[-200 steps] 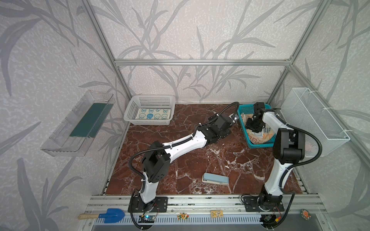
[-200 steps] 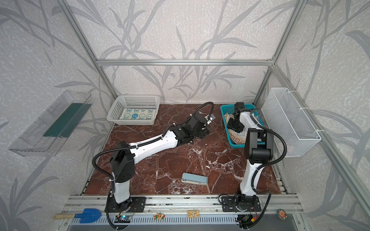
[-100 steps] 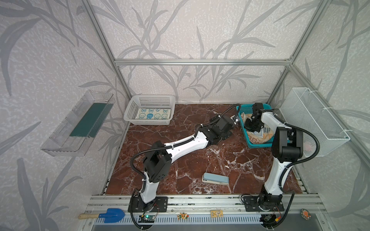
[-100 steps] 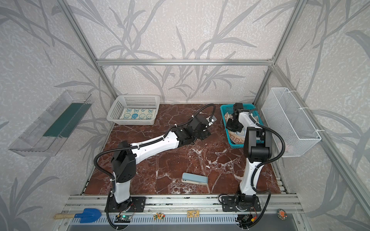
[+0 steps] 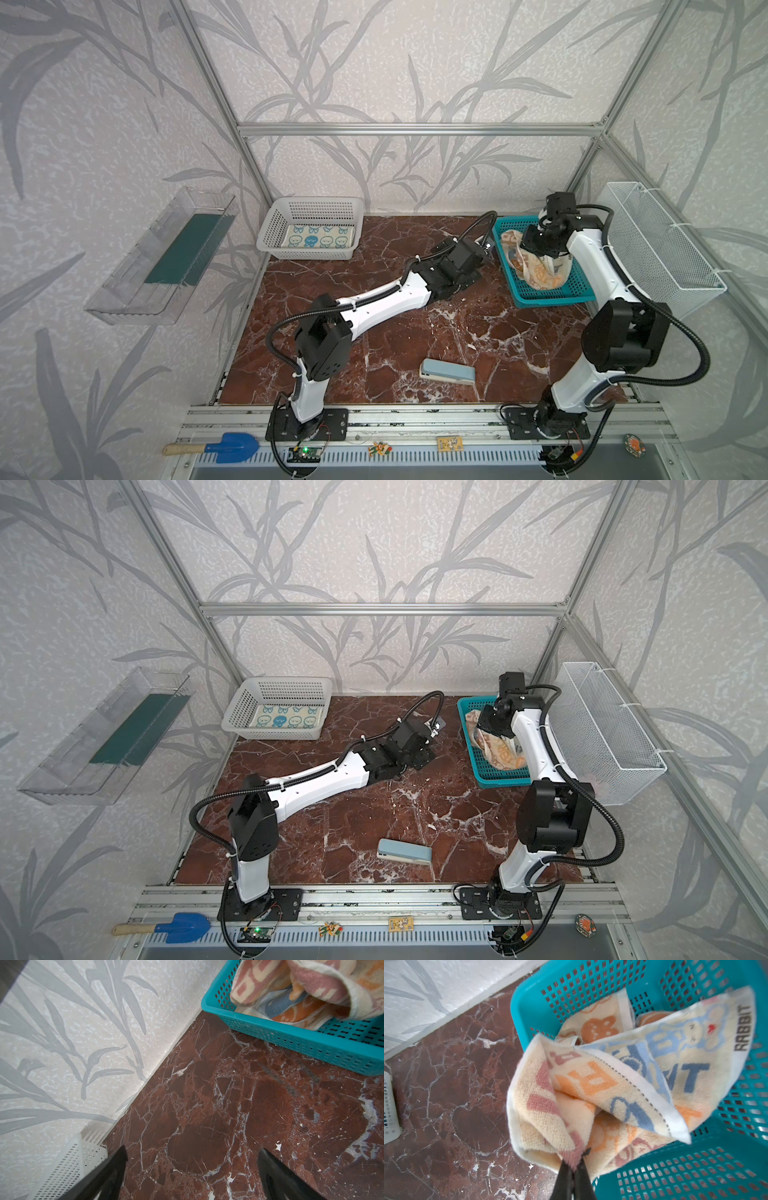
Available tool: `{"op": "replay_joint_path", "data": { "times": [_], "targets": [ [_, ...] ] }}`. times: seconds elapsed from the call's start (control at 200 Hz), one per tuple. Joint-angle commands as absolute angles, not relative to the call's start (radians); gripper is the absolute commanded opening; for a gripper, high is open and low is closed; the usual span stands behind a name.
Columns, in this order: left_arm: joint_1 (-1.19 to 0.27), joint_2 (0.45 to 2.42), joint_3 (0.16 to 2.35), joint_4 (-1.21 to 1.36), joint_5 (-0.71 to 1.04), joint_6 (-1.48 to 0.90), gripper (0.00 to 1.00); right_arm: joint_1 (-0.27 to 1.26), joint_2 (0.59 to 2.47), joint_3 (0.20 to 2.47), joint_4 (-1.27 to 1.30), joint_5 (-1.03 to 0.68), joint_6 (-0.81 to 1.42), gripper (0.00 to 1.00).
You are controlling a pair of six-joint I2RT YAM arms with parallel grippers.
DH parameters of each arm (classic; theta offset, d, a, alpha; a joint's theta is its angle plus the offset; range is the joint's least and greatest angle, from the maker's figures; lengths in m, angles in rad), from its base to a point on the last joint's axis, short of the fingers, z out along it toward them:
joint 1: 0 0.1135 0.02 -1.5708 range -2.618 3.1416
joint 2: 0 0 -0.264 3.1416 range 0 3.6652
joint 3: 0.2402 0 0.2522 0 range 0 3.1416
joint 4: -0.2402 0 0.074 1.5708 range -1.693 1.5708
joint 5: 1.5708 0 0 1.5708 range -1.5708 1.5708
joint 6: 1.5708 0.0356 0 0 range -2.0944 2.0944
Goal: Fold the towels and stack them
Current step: 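Grasp a printed towel in the teal basket with the right gripper, then lift the RABBIT towel from the teal basket onto the table with the right gripper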
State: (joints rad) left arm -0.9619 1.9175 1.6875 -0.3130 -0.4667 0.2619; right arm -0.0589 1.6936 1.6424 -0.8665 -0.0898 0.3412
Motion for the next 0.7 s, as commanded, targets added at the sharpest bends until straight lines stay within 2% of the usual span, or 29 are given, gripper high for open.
{"op": "replay_joint_path", "data": {
  "times": [0.0,0.435,0.695],
  "targets": [
    [-0.965,1.84,1.704,-0.372,-0.509,0.203,0.99,-0.058,1.642,1.712,-0.917,-0.07,0.3,0.0],
    [-0.944,1.751,1.664,-0.44,-0.513,0.111,0.99,-0.058,1.69,2.066,-1.073,-0.095,0.288,0.0],
    [-0.906,1.67,1.612,-0.424,-0.511,0.064,0.99,-0.028,1.754,2.335,-1.188,-0.188,0.285,0.0]
  ]
}}
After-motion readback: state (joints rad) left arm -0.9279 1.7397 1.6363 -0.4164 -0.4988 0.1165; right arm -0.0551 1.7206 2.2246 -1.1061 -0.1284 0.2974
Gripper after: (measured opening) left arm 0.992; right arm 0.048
